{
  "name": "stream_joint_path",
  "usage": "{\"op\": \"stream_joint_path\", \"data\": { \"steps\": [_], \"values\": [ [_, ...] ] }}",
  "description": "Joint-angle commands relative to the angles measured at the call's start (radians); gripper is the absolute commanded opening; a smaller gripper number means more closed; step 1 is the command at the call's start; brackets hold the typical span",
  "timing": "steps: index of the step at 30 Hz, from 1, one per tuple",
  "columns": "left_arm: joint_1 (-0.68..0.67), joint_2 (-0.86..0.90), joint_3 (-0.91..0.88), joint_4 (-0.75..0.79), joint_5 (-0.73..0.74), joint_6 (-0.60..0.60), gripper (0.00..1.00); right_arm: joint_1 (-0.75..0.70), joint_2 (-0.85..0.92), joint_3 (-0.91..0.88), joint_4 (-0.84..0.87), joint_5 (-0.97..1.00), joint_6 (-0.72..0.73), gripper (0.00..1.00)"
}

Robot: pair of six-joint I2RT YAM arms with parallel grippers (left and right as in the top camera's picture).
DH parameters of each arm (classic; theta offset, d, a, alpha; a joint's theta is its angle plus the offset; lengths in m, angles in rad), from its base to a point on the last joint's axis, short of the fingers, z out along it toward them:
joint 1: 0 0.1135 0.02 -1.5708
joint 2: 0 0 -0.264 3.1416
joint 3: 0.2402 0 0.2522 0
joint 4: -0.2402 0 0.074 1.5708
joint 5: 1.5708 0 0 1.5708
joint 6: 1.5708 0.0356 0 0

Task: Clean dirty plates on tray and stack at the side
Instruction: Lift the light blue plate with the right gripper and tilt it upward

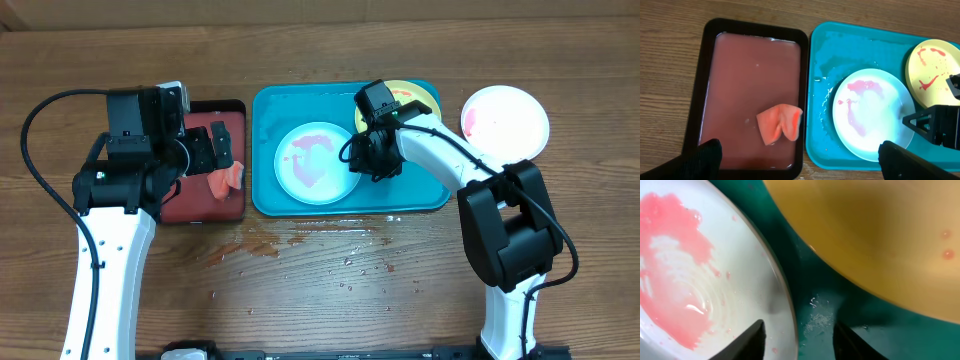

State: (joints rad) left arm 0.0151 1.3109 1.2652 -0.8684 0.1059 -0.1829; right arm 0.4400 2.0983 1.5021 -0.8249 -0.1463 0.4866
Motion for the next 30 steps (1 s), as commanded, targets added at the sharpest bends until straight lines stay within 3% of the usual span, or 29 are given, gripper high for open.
{"op": "stream_joint_path", "data": {
  "steps": [1, 5, 8, 9, 19, 30],
  "values": [
    [0.004, -0.017, 0.013, 0.009, 0.018, 0.011, 1.0, -0.002, -0.007, -0.01, 0.02, -0.016, -0.001, 0.38],
    [0.004, -0.017, 0.013, 0.013, 0.018, 0.011, 1.0, -0.002, -0.007, -0.01, 0.037, -0.016, -0.001, 0.26],
    [0.004, -0.017, 0.013, 0.012, 0.018, 0.011, 1.0, -0.002, -0.007, -0.01, 0.038, -0.016, -0.001, 0.06],
    [0.004, -0.017, 0.013, 0.012, 0.018, 0.011, 1.0, -0.002, -0.007, -0.01, 0.038, -0.016, -0.001, 0.04],
    [0.004, -0.017, 0.013, 0.003, 0.018, 0.011, 1.0, -0.01, -0.021, 0.068, -0.006, -0.07, -0.099, 0.04],
    [0.004, -0.017, 0.013, 0.003, 0.018, 0.011, 1.0, -0.008, -0.121, 0.377, -0.236, 0.373, -0.15, 0.04]
  ]
}}
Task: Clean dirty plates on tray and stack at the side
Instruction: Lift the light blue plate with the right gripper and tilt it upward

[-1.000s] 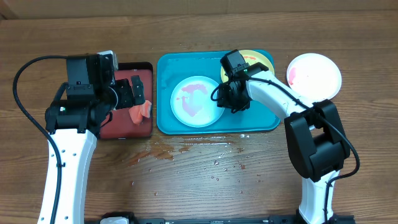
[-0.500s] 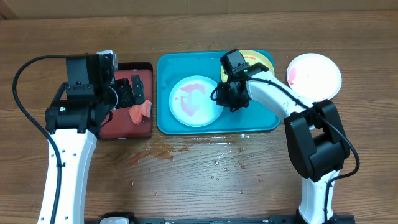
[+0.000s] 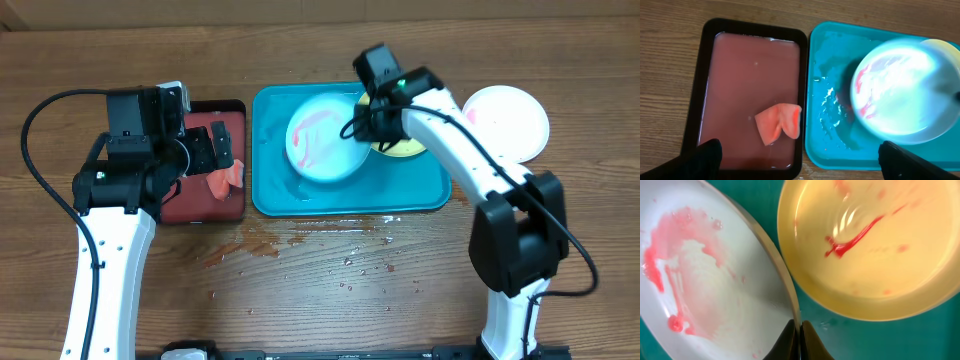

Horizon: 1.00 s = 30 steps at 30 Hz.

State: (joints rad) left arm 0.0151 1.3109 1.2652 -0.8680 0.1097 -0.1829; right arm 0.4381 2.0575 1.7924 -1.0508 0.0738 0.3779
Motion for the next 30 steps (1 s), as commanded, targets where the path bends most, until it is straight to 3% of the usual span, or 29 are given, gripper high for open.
{"op": "stream_joint_path", "data": {
  "steps": [1, 13, 30],
  "values": [
    [0.004, -0.017, 0.013, 0.003, 0.014, 0.011, 1.0, -0.005, -0.084, 0.106, -0.019, 0.183, -0.044, 0.04],
    [0.004, -0.017, 0.013, 0.02, 0.014, 0.012, 1.0, 0.104, -0.1, 0.159, 0.004, 0.614, -0.103, 0.04],
    [0.004, -0.017, 0.013, 0.035, 0.014, 0.012, 1.0, 0.287, -0.099, 0.153, 0.136, 0.987, -0.179, 0.04]
  ]
}}
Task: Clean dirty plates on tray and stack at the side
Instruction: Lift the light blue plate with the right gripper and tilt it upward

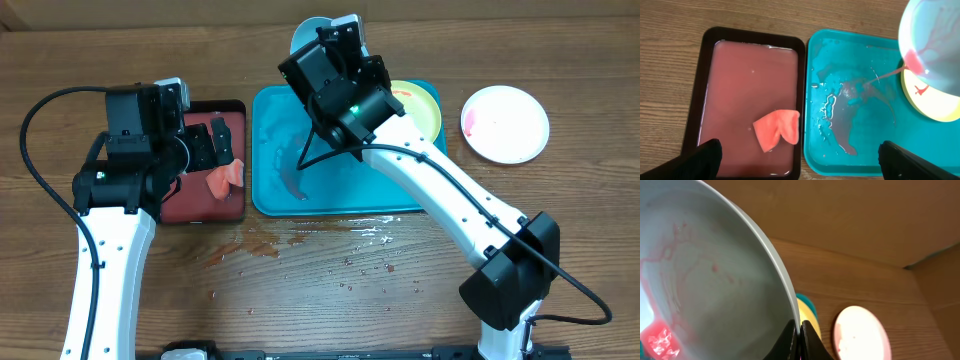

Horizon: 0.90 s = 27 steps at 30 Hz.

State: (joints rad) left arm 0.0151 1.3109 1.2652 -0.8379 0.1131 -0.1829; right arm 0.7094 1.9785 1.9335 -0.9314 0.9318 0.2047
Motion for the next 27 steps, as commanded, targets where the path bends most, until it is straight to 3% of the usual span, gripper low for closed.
{"op": "stream_joint_path", "data": {
  "steps": [1, 6, 16, 22, 27],
  "values": [
    [0.004, -0.017, 0.013, 0.005, 0.011, 0.012, 1.0, 0.021, -0.02, 0.011, 0.025, 0.149, -0.021, 0.04],
    [0.004, -0.017, 0.013, 0.005, 0.011, 0.012, 1.0, 0.045, -0.02, 0.011, 0.091, 0.171, -0.106, 0.04],
    [0.004, -0.017, 0.013, 0.005, 0.011, 0.012, 1.0, 0.076, -0.018, -0.02, 0.098, 0.115, -0.109, 0.04],
    [0.004, -0.017, 0.013, 0.004, 0.011, 0.012, 1.0, 0.074, -0.018, -0.032, 0.19, 0.214, -0.216, 0.04],
    [0.004, -0.017, 0.013, 0.003, 0.011, 0.012, 1.0, 0.078, -0.018, -0.04, 0.166, 0.115, -0.212, 0.04]
  ]
}}
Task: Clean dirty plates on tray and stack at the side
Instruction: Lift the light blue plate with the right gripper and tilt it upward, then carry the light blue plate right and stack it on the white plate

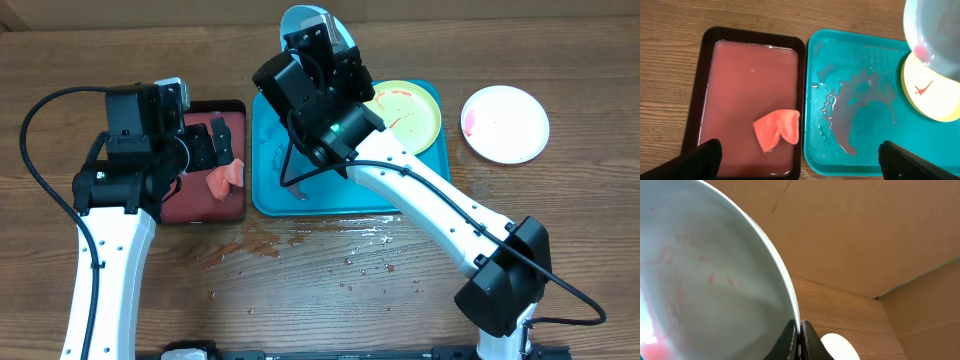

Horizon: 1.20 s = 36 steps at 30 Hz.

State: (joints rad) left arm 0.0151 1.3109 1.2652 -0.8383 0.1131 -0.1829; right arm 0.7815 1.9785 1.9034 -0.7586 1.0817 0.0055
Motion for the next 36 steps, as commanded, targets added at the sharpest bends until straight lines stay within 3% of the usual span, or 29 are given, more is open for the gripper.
{"op": "stream_joint_path", "data": {
  "steps": [1, 10, 15, 19, 23, 36],
  "values": [
    [0.004, -0.017, 0.013, 0.004, 0.011, 0.012, 1.0, 0.01, -0.018, -0.02, -0.012, -0.055, -0.006, 0.04],
    [0.004, -0.017, 0.013, 0.003, 0.011, 0.012, 1.0, 0.008, -0.013, -0.085, 0.043, 0.042, -0.04, 0.04],
    [0.004, -0.017, 0.013, 0.004, 0.011, 0.011, 1.0, 0.016, -0.013, -0.086, 0.002, -0.055, -0.039, 0.04],
    [0.004, -0.017, 0.013, 0.002, 0.011, 0.011, 1.0, 0.006, -0.012, -0.094, 0.051, 0.017, -0.04, 0.04],
    [0.004, -0.017, 0.013, -0.003, 0.011, 0.012, 1.0, 0.005, -0.012, -0.095, 0.027, -0.082, -0.032, 0.04],
    [0.004, -0.017, 0.013, -0.003, 0.011, 0.011, 1.0, 0.003, -0.011, -0.108, -0.009, -0.119, 0.002, 0.04]
  ]
}}
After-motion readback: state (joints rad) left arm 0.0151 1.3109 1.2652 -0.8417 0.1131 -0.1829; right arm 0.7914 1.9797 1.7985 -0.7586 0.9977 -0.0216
